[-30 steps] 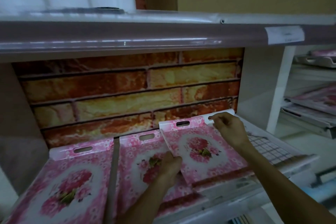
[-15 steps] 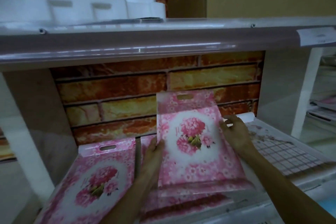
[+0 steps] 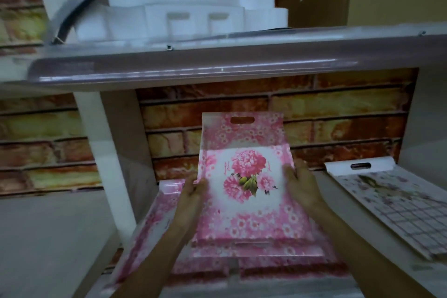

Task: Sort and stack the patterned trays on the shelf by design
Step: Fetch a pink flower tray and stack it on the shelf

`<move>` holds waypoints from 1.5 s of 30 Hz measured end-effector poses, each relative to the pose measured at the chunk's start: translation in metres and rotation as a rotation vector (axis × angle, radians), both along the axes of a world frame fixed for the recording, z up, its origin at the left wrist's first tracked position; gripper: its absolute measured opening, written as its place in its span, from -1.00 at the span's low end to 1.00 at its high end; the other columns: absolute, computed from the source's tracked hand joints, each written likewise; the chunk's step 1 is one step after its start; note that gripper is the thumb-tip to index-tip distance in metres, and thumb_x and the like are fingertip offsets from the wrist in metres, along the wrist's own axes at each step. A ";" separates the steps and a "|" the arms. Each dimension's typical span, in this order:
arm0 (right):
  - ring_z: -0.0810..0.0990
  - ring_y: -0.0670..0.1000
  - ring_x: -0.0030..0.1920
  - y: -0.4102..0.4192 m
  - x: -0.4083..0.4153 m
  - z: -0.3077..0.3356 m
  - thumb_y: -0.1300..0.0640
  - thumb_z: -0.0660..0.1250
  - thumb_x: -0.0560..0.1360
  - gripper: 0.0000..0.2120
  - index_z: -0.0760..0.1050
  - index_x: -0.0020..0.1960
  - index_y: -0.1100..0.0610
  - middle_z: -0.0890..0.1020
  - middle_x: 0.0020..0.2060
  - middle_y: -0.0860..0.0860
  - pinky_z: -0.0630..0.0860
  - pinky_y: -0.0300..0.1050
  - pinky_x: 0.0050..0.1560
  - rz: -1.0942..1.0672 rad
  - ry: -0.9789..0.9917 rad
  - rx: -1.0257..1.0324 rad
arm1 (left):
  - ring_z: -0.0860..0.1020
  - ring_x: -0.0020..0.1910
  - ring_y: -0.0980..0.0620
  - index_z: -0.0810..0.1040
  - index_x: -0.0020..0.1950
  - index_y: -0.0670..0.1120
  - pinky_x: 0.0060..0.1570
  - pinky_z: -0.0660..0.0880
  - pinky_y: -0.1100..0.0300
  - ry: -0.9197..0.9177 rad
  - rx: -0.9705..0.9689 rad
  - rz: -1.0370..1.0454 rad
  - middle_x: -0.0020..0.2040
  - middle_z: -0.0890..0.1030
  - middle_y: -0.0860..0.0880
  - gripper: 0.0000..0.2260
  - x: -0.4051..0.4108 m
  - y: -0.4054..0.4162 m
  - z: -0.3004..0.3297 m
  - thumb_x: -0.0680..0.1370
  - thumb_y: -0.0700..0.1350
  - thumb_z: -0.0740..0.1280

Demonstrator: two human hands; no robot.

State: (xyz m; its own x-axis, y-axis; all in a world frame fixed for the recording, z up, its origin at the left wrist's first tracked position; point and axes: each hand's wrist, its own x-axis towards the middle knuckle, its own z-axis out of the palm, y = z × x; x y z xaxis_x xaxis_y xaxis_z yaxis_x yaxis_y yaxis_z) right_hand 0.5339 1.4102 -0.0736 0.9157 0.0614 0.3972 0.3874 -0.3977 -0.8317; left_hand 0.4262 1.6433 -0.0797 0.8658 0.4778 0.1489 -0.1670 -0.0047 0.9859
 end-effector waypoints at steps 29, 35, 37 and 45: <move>0.42 -0.08 -0.52 0.132 -0.037 -0.049 0.28 0.25 0.51 -0.67 0.27 -0.39 0.13 0.42 -0.48 -0.01 0.32 -0.33 -0.58 0.235 0.300 -0.523 | 0.58 -0.20 0.06 0.56 -0.20 0.03 -0.32 0.43 0.31 0.708 0.720 0.066 -0.16 0.62 -0.01 -0.87 -0.063 0.152 -0.031 0.48 -0.18 0.31; 0.49 -0.03 -0.45 0.135 -0.037 -0.051 0.26 0.26 0.52 -0.75 0.38 -0.34 0.20 0.45 -0.43 0.00 0.52 -0.24 -0.44 0.199 0.288 -0.532 | 0.53 -0.18 0.07 0.57 -0.18 0.06 -0.22 0.41 0.32 0.689 0.820 0.092 -0.10 0.59 -0.02 -0.87 -0.058 0.151 -0.036 0.51 -0.15 0.30; 0.54 0.01 -0.39 0.138 -0.038 -0.053 0.24 0.27 0.53 -0.88 0.49 -0.09 0.30 0.47 -0.40 -0.01 0.60 -0.18 -0.34 0.199 0.287 -0.536 | 0.51 -0.18 0.06 0.56 -0.19 0.04 -0.20 0.39 0.29 0.671 0.847 0.109 -0.11 0.57 -0.03 -0.86 -0.058 0.151 -0.039 0.51 -0.17 0.30; 0.45 -0.07 -0.46 0.139 -0.033 -0.063 0.22 0.26 0.54 -0.74 0.49 0.18 0.30 0.44 -0.40 0.00 0.48 -0.28 -0.45 0.218 0.238 -0.533 | 0.45 -0.36 0.15 0.58 -0.16 -0.14 -0.43 0.35 0.42 0.673 0.988 0.148 -0.22 0.56 -0.03 -0.85 -0.054 0.156 -0.051 0.54 -0.20 0.25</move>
